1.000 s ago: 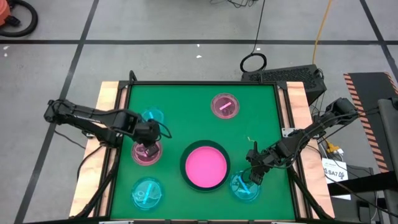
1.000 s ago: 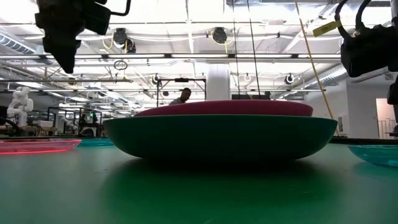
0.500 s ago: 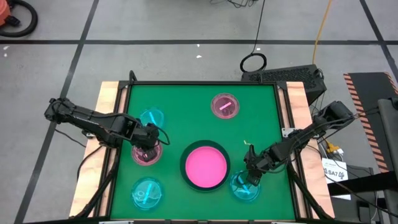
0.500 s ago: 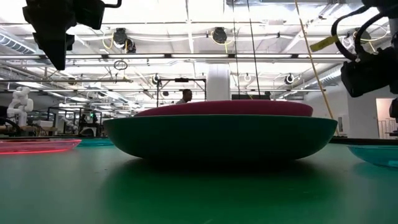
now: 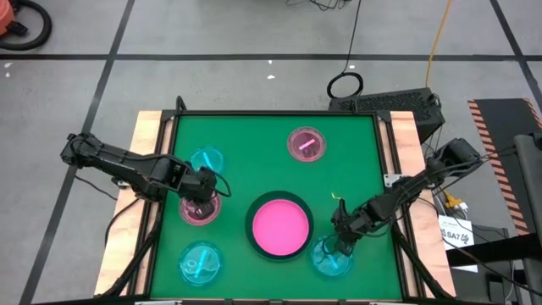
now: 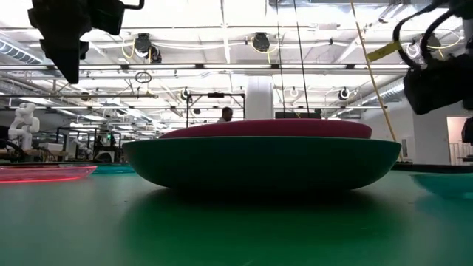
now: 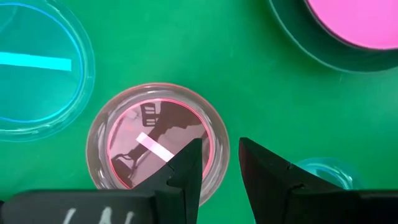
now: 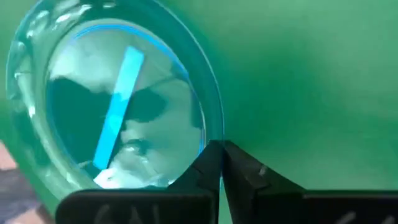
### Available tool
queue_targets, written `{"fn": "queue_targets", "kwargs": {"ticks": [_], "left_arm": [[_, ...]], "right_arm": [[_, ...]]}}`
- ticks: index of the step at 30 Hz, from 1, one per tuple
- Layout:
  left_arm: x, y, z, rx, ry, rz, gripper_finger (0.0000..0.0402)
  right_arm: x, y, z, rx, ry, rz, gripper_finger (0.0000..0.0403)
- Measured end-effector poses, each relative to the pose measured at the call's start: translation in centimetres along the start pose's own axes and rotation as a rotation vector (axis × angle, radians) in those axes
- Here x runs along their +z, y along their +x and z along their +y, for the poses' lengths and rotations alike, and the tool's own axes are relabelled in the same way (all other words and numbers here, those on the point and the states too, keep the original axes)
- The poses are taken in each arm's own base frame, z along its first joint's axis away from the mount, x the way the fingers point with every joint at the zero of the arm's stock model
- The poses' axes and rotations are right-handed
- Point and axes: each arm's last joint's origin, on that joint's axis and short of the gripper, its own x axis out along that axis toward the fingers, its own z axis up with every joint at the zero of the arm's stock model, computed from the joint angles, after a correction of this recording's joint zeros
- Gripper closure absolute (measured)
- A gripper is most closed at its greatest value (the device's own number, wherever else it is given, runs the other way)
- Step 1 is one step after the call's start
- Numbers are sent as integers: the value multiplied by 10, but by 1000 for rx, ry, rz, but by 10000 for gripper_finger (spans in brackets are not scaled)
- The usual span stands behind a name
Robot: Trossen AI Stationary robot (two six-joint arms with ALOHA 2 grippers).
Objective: Stack plastic plates
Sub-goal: Stack the bottom right blue transparent plate on top of the pink plate
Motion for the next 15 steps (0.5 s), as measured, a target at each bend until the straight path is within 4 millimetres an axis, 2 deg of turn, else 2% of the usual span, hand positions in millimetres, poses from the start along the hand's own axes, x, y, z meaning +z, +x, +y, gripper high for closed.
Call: {"fn": "queue_targets", "kwargs": {"ticks": [5, 15], "left_arm": [[1, 0, 0, 15, -21, -19, 289], [1, 0, 1, 28, -63, -34, 289]], "right_arm": [[-1, -14, 2, 69, 2, -25, 399], [-6, -63, 11, 288, -31, -77, 401]]}}
